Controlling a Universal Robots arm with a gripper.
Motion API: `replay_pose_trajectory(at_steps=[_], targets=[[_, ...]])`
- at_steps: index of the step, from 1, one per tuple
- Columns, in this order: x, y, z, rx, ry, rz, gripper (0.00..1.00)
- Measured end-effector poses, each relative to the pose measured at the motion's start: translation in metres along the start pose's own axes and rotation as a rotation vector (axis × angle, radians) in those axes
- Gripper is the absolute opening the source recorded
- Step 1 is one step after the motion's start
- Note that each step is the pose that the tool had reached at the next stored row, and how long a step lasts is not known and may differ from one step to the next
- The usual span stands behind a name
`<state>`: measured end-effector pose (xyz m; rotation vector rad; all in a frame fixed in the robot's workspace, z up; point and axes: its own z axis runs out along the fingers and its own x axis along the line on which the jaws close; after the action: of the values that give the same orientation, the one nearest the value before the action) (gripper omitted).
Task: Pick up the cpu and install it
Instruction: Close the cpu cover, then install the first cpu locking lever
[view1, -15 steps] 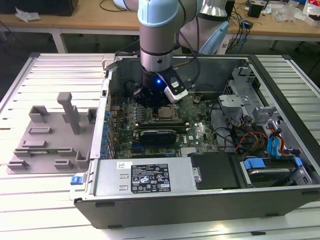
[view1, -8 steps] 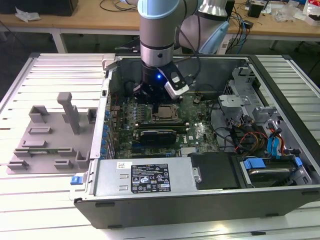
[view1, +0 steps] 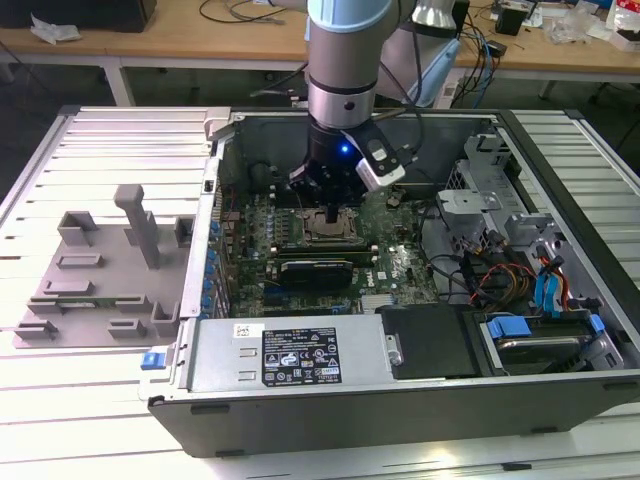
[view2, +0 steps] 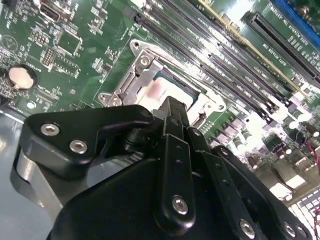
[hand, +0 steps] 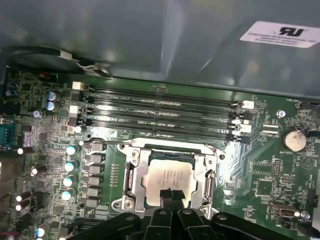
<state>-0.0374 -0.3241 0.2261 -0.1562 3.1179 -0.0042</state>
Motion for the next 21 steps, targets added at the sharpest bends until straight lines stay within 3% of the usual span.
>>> replay_pose_trajectory(at_steps=[1, 3, 21], targets=[[0.0, 0.0, -0.002, 0.0, 0.0, 0.0, 0.11], [-0.0003, 0.0, -0.0119, 0.0002, 0.0, 0.0, 0.11], [-0.0004, 0.0001, -0.0163, 0.0, -0.0001, 0.0, 0.11]])
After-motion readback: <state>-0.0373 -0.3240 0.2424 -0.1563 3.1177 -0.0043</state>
